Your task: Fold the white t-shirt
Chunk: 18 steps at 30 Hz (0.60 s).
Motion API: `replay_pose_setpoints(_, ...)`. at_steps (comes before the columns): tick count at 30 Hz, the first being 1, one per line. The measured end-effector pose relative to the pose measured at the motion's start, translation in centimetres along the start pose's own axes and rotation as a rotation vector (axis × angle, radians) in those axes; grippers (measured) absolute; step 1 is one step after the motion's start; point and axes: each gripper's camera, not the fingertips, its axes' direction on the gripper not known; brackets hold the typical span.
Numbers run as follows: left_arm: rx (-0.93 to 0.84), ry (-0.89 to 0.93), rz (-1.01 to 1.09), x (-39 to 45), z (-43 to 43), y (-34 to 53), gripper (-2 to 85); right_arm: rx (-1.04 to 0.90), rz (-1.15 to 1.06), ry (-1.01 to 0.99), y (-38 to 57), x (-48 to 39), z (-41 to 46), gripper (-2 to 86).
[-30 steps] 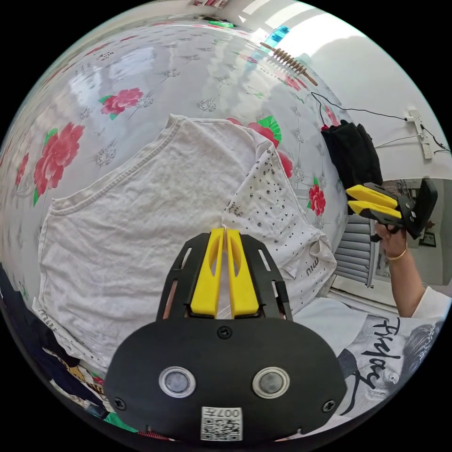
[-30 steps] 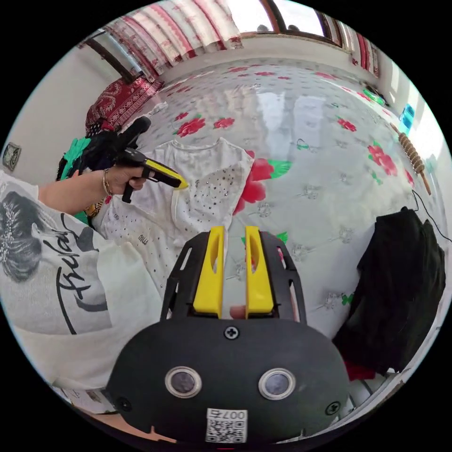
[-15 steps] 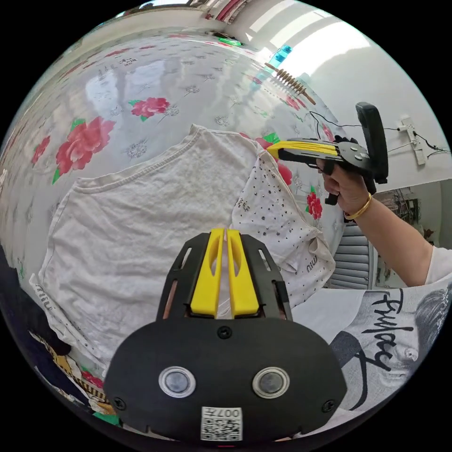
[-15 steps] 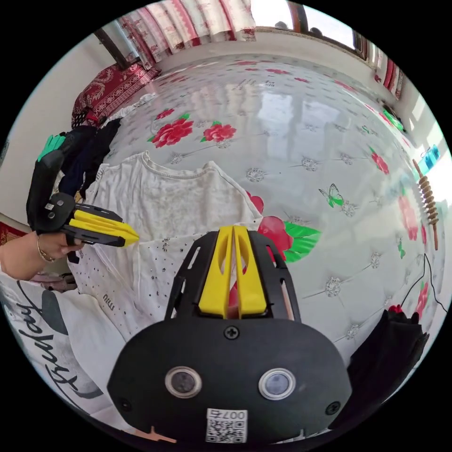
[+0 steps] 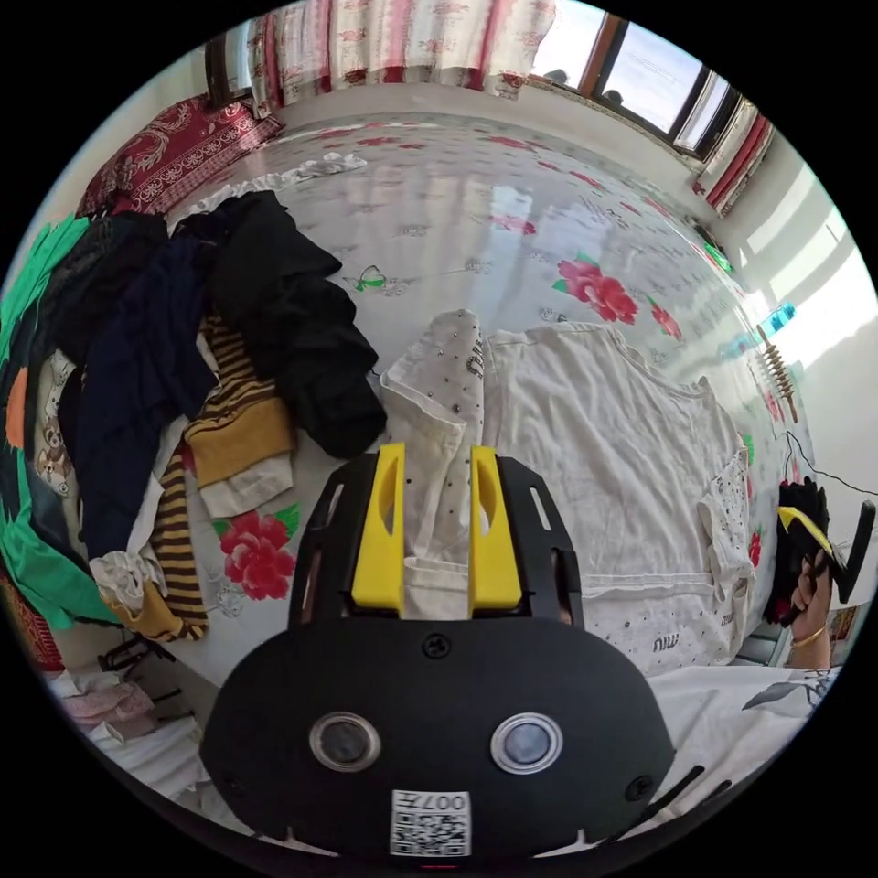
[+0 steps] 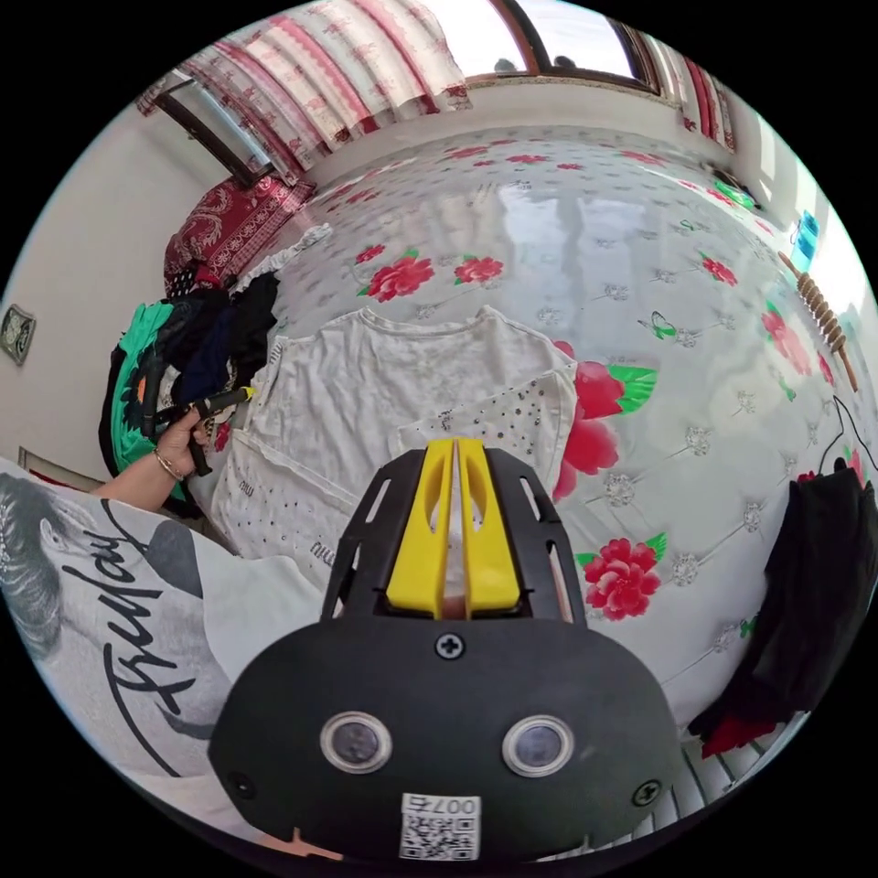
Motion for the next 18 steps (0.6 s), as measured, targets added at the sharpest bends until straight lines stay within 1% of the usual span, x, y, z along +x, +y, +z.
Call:
replay_pose_setpoints(4,-0.025,0.025,-0.037,-3.0,0.7,0.9,6.9,-0.003,-0.076,0.008,-1.0,-4.7,0.6,-0.1)
replay_pose_setpoints(6,0.016,0.093,-0.104,-5.6,-0.2,2.2,1.5,-0.005,-0.100,0.035,-1.3,-6.6,0.9,-0.1)
replay_pose_setpoints(8,0.046,0.170,-0.160,-7.9,-0.9,3.4,0.2,-0.003,-0.118,0.051,-1.3,-8.2,1.2,-0.1)
replay_pose_setpoints(10,0.077,0.264,-0.232,-10.4,-1.3,4.9,-0.3,-0.015,-0.131,0.062,-1.2,-10.2,2.0,-0.2)
replay_pose_setpoints(12,0.106,0.410,-0.334,-13.7,-1.2,7.0,-0.6,-0.033,-0.135,0.064,-1.0,-11.5,2.9,-0.2)
replay_pose_setpoints(14,0.118,0.482,-0.399,-15.8,-0.8,8.4,-0.7,-0.059,-0.135,0.057,-0.9,-12.7,3.9,-0.2)
replay_pose_setpoints(18,0.100,0.520,-0.463,-19.0,0.0,10.2,-0.8,-0.101,-0.149,0.031,-1.3,-15.3,6.1,-0.2)
